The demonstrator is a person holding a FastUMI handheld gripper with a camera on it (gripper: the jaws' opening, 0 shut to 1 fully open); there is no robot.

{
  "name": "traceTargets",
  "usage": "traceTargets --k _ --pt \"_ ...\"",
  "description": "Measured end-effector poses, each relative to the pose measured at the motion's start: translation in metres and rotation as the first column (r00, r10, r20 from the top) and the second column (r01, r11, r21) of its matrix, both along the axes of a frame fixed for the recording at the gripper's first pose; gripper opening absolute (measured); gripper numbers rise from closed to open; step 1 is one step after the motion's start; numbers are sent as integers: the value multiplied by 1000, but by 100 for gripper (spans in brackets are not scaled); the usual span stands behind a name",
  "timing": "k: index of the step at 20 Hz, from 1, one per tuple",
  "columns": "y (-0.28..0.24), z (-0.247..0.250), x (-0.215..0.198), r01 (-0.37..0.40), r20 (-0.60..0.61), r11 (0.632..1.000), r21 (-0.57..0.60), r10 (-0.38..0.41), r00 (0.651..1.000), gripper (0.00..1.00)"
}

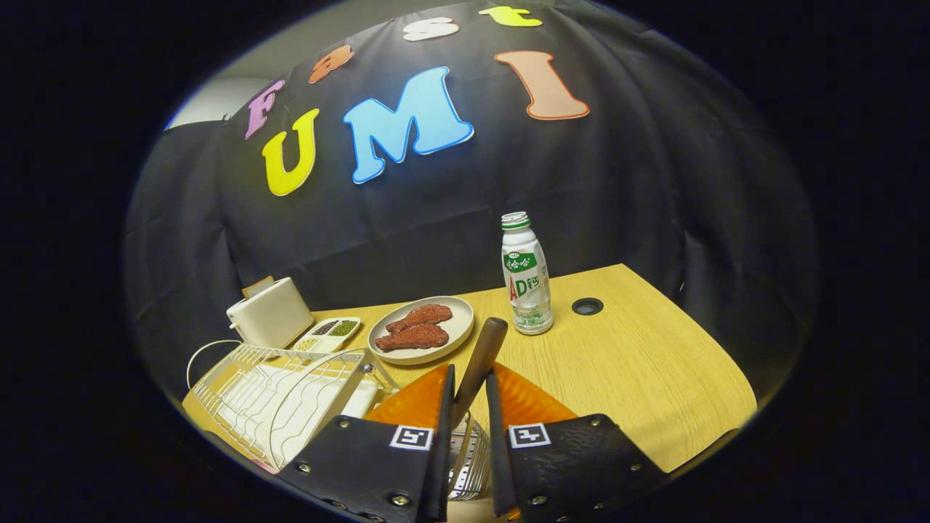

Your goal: Take the plate from the dish rack, then take the spoon from the basket and place it into the plate.

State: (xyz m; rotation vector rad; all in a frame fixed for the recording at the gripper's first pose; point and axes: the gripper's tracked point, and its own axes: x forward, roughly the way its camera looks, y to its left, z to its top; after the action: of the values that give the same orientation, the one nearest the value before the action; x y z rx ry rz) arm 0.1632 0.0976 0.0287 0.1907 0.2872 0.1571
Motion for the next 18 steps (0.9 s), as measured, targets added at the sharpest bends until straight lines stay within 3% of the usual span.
traceTargets --k 3,4,6,7,12,18 --pt "-1 10 -2 15 20 1000 -15 -15 1000 23" --pt "-2 14 -6 25 24 1000 -13 -24 999 14" --pt "0 16 -6 35 18 999 -24 -35 999 13" --pt "5 19 -12 26 -2 1000 -17 -26 1000 4" --pt "10 27 -17 30 -8 998 -46 -30 1000 4" --pt "14 83 -30 55 62 997 -46 -53 997 4"
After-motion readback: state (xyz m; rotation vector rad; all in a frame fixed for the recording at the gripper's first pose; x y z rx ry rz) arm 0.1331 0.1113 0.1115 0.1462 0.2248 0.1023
